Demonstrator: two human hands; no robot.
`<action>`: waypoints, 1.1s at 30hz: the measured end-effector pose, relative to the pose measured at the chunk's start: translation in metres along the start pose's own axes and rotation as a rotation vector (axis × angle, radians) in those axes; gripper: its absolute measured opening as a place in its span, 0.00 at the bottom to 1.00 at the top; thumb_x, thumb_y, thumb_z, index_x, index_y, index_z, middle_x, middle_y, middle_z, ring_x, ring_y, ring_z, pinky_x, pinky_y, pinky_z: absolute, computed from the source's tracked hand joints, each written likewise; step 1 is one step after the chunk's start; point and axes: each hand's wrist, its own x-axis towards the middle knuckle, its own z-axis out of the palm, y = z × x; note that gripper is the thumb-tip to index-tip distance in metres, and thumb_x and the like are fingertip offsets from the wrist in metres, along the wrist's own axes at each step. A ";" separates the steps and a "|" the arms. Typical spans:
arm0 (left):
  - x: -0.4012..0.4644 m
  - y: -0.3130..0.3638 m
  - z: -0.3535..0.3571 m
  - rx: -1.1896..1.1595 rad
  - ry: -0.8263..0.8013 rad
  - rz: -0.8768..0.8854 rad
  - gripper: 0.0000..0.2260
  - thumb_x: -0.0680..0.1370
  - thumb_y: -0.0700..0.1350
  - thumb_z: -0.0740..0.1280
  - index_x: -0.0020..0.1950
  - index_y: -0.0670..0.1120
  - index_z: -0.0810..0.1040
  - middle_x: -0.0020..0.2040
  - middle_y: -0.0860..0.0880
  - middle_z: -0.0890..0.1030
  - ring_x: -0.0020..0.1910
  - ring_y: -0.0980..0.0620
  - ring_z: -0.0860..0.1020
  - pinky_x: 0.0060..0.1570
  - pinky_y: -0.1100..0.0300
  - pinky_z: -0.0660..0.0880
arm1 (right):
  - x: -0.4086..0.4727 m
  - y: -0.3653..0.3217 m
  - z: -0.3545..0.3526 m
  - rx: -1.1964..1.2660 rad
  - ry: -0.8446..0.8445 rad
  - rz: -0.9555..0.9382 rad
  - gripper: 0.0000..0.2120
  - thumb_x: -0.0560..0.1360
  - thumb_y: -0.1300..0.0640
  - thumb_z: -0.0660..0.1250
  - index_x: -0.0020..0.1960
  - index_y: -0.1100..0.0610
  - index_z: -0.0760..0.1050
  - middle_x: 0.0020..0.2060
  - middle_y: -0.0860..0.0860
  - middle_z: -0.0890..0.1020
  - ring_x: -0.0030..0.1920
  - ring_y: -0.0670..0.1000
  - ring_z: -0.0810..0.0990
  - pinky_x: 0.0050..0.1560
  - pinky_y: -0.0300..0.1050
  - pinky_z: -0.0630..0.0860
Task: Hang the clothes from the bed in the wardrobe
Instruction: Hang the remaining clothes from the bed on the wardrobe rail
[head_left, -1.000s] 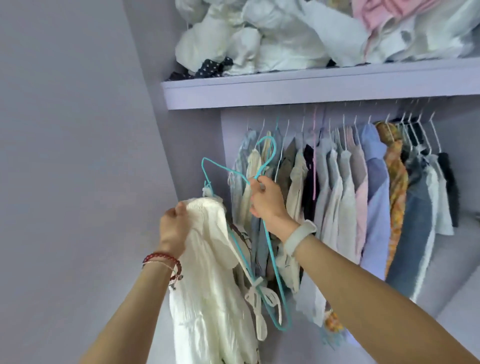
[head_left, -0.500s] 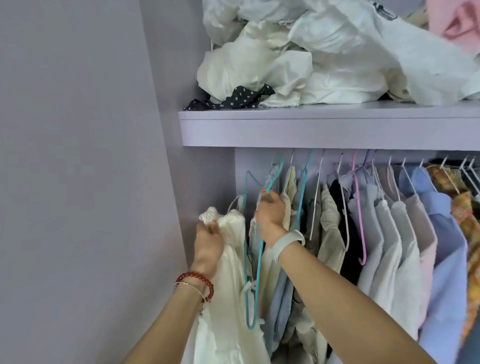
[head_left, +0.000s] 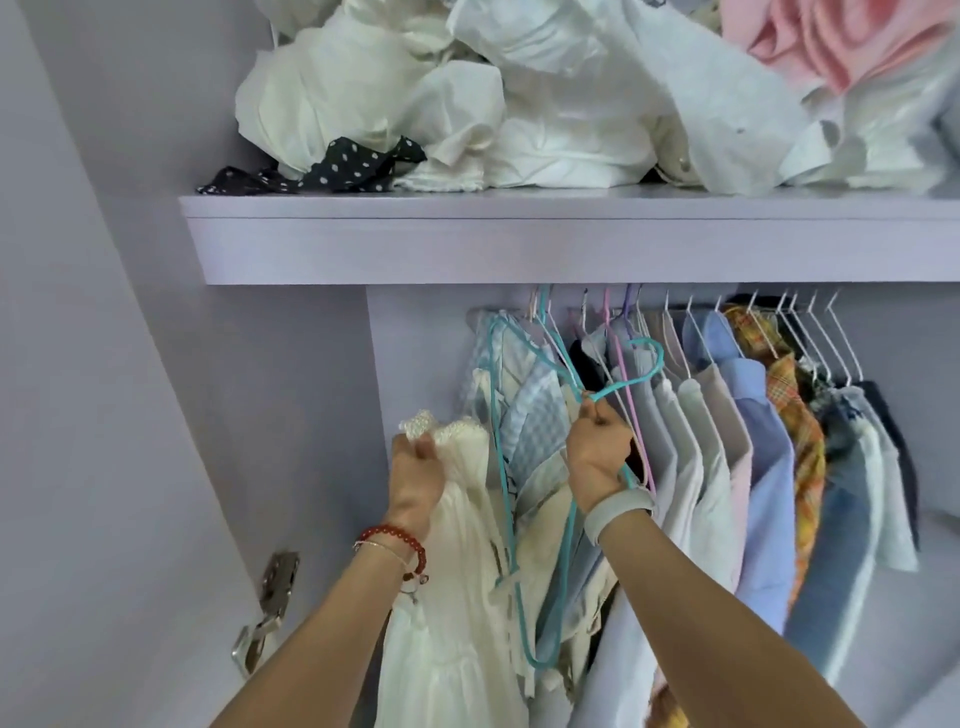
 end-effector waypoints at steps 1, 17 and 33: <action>0.001 -0.001 -0.002 -0.007 0.008 -0.002 0.15 0.81 0.41 0.53 0.64 0.35 0.64 0.58 0.34 0.73 0.59 0.39 0.72 0.55 0.53 0.68 | -0.001 0.002 0.001 0.028 -0.053 -0.018 0.12 0.79 0.62 0.58 0.54 0.65 0.77 0.37 0.56 0.76 0.40 0.52 0.71 0.41 0.39 0.65; 0.051 -0.015 -0.040 -0.192 0.150 0.119 0.13 0.82 0.46 0.53 0.65 0.48 0.67 0.48 0.43 0.76 0.56 0.38 0.74 0.61 0.44 0.70 | -0.049 -0.030 0.109 0.437 -0.440 0.247 0.12 0.78 0.67 0.55 0.50 0.56 0.76 0.29 0.48 0.71 0.20 0.40 0.64 0.20 0.33 0.61; 0.161 0.007 -0.010 -0.149 0.143 0.241 0.06 0.81 0.44 0.54 0.54 0.43 0.66 0.40 0.48 0.70 0.43 0.49 0.70 0.50 0.52 0.71 | 0.022 -0.045 0.183 0.626 -0.269 0.236 0.14 0.78 0.68 0.57 0.60 0.61 0.74 0.40 0.56 0.76 0.26 0.47 0.64 0.18 0.33 0.63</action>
